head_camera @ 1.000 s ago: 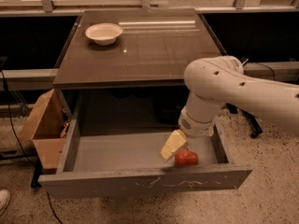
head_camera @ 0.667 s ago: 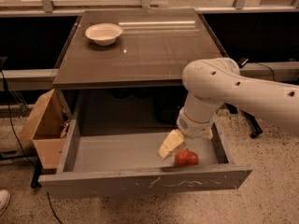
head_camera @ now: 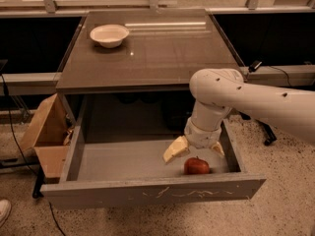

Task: Pick apple from top drawer and place on counter

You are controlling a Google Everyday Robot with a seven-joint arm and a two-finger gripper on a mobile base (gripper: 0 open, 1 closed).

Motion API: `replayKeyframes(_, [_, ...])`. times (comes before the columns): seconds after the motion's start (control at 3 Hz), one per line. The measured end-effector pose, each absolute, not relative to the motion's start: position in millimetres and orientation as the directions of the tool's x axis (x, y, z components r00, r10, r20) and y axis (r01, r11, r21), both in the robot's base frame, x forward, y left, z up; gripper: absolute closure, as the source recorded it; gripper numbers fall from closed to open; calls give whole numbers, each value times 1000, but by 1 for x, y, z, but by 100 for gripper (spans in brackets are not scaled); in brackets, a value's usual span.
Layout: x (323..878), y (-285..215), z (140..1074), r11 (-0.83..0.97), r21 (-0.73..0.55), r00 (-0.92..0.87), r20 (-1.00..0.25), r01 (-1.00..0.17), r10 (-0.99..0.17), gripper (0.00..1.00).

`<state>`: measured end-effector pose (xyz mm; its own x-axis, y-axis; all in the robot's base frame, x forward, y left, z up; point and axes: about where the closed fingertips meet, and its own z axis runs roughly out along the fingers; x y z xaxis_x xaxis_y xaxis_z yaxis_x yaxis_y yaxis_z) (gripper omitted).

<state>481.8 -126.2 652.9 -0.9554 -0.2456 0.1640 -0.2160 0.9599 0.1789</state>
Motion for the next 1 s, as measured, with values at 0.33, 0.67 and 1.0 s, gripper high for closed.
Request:
replayKeyframes(0.33, [476, -133, 641, 982, 141, -967, 205, -126, -154, 0])
replayKeyframes(0.67, [467, -137, 628, 993, 105, -964, 252, -56, -81, 2])
replayKeyframes(1.0, [461, -140, 622, 996, 85, -959, 278, -26, -49, 26])
